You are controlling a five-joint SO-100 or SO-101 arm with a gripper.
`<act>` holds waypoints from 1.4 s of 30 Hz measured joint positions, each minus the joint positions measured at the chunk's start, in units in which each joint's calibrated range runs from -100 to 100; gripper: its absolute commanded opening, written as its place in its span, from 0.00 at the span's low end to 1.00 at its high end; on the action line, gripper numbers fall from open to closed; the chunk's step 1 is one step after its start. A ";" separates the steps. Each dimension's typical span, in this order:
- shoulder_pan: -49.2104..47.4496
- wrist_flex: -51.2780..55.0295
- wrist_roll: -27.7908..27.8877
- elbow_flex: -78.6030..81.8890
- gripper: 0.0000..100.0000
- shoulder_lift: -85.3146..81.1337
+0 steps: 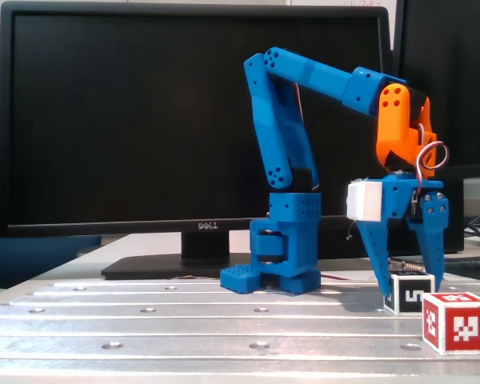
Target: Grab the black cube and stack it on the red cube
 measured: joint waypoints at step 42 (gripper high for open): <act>14.74 14.01 10.29 -29.35 0.17 9.22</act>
